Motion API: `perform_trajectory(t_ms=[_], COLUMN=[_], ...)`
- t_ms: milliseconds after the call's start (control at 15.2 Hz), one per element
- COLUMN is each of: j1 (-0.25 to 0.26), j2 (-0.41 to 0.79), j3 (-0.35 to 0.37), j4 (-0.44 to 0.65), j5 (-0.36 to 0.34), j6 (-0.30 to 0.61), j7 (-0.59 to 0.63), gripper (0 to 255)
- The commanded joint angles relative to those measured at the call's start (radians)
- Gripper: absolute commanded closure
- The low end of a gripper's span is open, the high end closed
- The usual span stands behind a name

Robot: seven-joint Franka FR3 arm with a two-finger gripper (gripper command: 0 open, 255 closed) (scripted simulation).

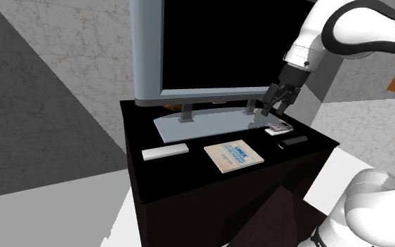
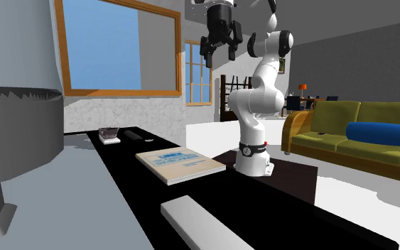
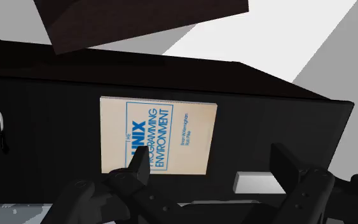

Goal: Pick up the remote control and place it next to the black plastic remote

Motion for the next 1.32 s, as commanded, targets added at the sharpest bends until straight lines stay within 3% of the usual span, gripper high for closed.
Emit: perform_trajectory(t_ms=[0, 660, 1254], j1=[0.000, 0.102, 0.174], j2=[0.000, 0.370, 0.708], j3=[0.000, -0.048, -0.044], j4=[0.000, 0.104, 0.290], j5=[0.000, -0.033, -0.036], j6=[0.000, 0.228, 0.350], j7=[0.000, -0.313, -0.565], gripper=[0, 0, 0])
